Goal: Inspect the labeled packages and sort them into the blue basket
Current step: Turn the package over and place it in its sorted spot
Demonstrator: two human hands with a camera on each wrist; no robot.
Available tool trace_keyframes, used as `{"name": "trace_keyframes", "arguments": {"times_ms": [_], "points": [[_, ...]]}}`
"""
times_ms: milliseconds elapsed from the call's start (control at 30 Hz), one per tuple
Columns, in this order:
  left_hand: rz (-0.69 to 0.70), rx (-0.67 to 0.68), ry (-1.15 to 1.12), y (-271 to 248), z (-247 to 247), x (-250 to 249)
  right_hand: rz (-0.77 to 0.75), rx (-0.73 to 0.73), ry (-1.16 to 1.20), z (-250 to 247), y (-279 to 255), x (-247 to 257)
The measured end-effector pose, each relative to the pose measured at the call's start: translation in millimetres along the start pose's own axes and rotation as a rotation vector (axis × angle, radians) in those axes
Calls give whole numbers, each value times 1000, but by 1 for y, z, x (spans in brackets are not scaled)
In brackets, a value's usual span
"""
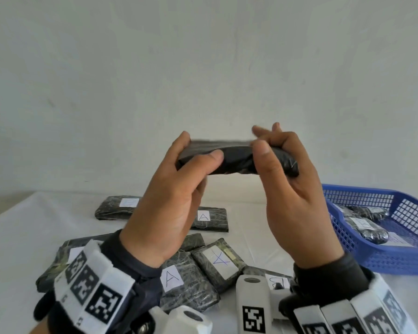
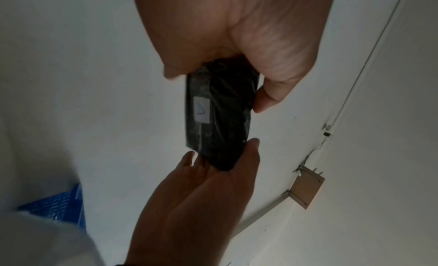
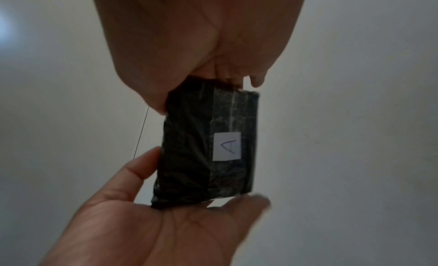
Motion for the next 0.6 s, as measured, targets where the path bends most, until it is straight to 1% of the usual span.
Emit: {"name": "trace_keyframes", "arguments": {"times_ms": [100, 233, 300, 433, 500, 600], "points": [[51, 8, 151, 3, -5, 3, 2, -52, 44, 3, 1, 6], [149, 34, 223, 3, -4, 1, 16, -64, 152, 7, -1, 12], [189, 51, 254, 2, -2, 1, 39, -56, 189, 6, 0, 13], [266, 61, 283, 2, -1, -2, 34, -16, 302, 7, 0, 17], [303, 71, 300, 1, -1, -6, 34, 4, 317, 6, 0, 16], [313, 85, 310, 0, 1, -8, 71, 17, 367, 8, 0, 15]]}}
Point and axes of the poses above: each hand's wrist, its own y-axis towards the middle knuckle, its own z-axis out of the palm, x = y × z, the point moved 3 cm from there along y, towards the middle knuckle, and after that the axes turned 1 degree about y, right-handed, at the moved point
